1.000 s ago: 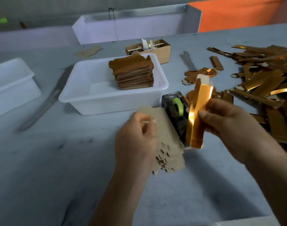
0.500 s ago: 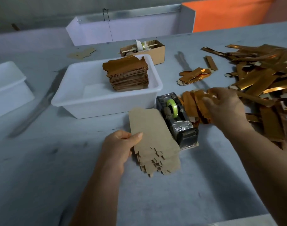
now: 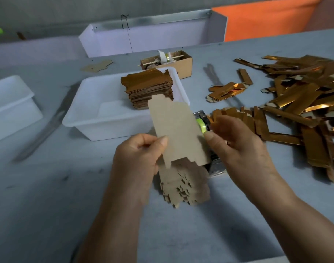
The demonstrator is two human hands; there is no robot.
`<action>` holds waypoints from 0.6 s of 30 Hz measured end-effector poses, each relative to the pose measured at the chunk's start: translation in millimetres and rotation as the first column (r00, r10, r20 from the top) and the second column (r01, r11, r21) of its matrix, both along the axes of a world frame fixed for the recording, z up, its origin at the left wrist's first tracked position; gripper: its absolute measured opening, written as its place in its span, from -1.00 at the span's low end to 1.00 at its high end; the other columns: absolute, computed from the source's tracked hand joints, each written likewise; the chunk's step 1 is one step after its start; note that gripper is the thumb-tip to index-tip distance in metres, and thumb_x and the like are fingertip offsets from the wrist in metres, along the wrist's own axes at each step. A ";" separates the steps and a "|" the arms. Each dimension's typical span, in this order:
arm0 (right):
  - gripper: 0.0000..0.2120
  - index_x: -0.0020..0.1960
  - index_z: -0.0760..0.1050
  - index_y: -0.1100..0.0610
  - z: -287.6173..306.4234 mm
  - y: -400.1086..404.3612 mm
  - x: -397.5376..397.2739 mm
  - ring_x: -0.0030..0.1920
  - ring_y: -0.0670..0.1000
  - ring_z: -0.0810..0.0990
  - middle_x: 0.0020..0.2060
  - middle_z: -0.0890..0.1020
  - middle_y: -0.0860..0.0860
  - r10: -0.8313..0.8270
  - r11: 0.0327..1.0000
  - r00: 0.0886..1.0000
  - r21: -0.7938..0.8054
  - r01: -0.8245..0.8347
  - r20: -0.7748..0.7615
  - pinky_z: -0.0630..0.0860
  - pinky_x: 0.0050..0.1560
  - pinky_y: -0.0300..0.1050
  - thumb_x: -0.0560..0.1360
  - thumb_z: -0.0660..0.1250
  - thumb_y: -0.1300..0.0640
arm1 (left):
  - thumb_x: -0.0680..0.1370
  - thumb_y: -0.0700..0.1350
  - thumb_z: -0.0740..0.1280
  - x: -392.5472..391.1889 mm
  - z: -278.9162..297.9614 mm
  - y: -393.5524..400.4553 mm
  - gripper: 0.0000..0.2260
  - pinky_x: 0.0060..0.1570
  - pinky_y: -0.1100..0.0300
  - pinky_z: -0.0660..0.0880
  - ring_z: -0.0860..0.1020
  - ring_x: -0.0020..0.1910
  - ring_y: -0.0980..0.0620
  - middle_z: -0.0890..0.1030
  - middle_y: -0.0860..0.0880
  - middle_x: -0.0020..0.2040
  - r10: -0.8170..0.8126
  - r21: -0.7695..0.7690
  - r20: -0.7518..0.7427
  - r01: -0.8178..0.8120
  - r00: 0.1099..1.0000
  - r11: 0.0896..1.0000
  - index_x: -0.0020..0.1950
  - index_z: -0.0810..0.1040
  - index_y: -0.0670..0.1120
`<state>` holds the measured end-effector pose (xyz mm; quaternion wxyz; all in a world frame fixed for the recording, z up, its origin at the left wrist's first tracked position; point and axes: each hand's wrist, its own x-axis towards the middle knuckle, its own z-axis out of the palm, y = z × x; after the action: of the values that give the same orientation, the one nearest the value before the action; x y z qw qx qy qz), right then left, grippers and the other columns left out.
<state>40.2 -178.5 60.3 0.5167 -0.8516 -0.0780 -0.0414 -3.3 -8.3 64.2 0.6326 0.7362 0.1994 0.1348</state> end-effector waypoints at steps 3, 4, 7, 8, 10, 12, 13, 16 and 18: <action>-0.70 0.16 0.50 0.02 1.3 2.3 -5.6 -0.11 -0.10 0.64 -0.08 0.66 0.01 0.164 0.912 0.933 0.409 -0.020 -0.321 0.58 -0.11 -0.20 0.45 0.34 0.00 | 0.46 -0.07 0.42 -1.5 -0.5 -3.2 -0.87 -0.46 0.31 0.33 0.41 -0.49 0.16 0.62 0.05 -0.37 -0.168 -0.149 -0.047 0.159 0.985 0.976 -0.26 0.63 -0.07; -0.77 0.12 0.53 0.04 1.2 2.7 -6.9 -0.11 -0.06 0.66 -0.10 0.68 0.03 0.211 0.875 0.908 0.485 -0.011 -0.361 0.59 -0.06 -0.09 0.46 0.34 0.07 | 0.43 -0.06 0.44 -1.8 -0.8 -5.4 -0.89 -0.41 0.26 0.36 0.45 -0.45 0.13 0.64 0.03 -0.34 -0.196 -0.176 -0.047 0.185 0.980 0.967 -0.24 0.63 -0.07; -0.83 0.03 0.55 0.09 -0.2 2.6 -12.5 -0.18 -0.06 0.67 -0.21 0.69 0.02 0.251 0.853 0.896 0.521 -0.026 -0.366 0.54 -0.14 -0.09 0.44 0.34 0.15 | 0.24 0.02 0.53 -1.3 -2.0 -12.3 -0.64 -0.14 0.06 0.56 0.67 -0.21 0.02 0.72 -0.03 -0.17 -0.253 -0.296 -0.057 0.226 0.966 0.928 -0.03 0.64 -0.10; -0.81 0.00 0.55 0.10 -0.9 2.4 -15.2 -0.19 -0.05 0.67 -0.22 0.69 0.03 0.269 0.847 0.893 0.530 -0.042 -0.360 0.54 -0.17 -0.13 0.39 0.36 0.12 | 0.21 0.00 0.59 -1.1 -2.7 -15.2 -0.56 -0.05 -0.02 0.59 0.69 -0.12 -0.05 0.72 -0.05 -0.11 -0.256 -0.318 -0.068 0.223 0.964 0.922 0.03 0.64 -0.09; -0.74 -0.02 0.55 0.12 -1.8 1.3 -20.6 -0.15 -0.01 0.68 -0.20 0.69 0.06 0.309 0.837 0.881 0.543 -0.073 -0.358 0.56 -0.16 -0.14 0.32 0.36 0.07 | 0.22 -0.01 0.55 -1.3 -4.2 -21.2 -0.57 0.01 -0.14 0.60 0.68 -0.05 -0.13 0.72 -0.06 -0.08 -0.242 -0.303 -0.086 0.206 0.966 0.931 0.06 0.64 -0.03; -0.76 -0.05 0.56 0.12 -3.2 -1.1 -23.7 -0.12 0.01 0.67 -0.18 0.69 0.07 0.319 0.841 0.874 0.535 -0.083 -0.365 0.59 -0.10 -0.11 0.33 0.34 0.06 | 0.23 0.00 0.50 -1.3 -6.1 -24.2 -0.62 -0.01 -0.17 0.60 0.67 -0.05 -0.14 0.72 -0.04 -0.09 -0.206 -0.281 -0.087 0.174 0.975 0.944 0.04 0.65 0.00; -0.82 -0.06 0.57 0.11 -3.6 -2.5 -24.5 -0.11 0.02 0.67 -0.17 0.69 0.07 0.313 0.847 0.877 0.525 -0.085 -0.364 0.60 -0.08 -0.10 0.36 0.34 0.08 | 0.25 -0.02 0.50 -1.3 -7.4 -24.8 -0.64 -0.03 -0.17 0.61 0.67 -0.05 -0.14 0.72 -0.05 -0.10 -0.200 -0.284 -0.084 0.169 0.976 0.944 0.03 0.66 0.00; -0.93 -0.11 0.57 0.11 -5.5 -5.5 -25.7 -0.10 0.01 0.65 -0.16 0.67 0.09 0.257 0.889 0.906 0.449 -0.085 -0.337 0.61 -0.12 -0.15 0.46 0.32 0.15 | 0.35 -0.10 0.53 -1.2 -9.5 -26.8 -0.73 -0.07 -0.15 0.62 0.67 -0.05 -0.16 0.72 -0.06 -0.11 -0.207 -0.302 -0.088 0.172 0.974 0.938 0.03 0.66 -0.01; -0.94 -0.13 0.57 0.13 -6.4 -5.9 -25.9 -0.09 0.04 0.63 -0.15 0.64 0.15 0.218 0.911 0.923 0.404 -0.077 -0.316 0.61 -0.12 -0.16 0.47 0.33 0.16 | 0.40 -0.15 0.51 -0.8 -10.7 -29.9 -0.78 -0.08 -0.15 0.62 0.67 -0.07 -0.16 0.72 -0.06 -0.12 -0.179 -0.300 -0.090 0.145 0.980 0.943 0.03 0.65 -0.01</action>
<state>14.3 -184.4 53.9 0.6807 -0.7185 -0.0392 0.1377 -4.1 -38.2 53.6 0.7307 0.6550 0.1923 0.0085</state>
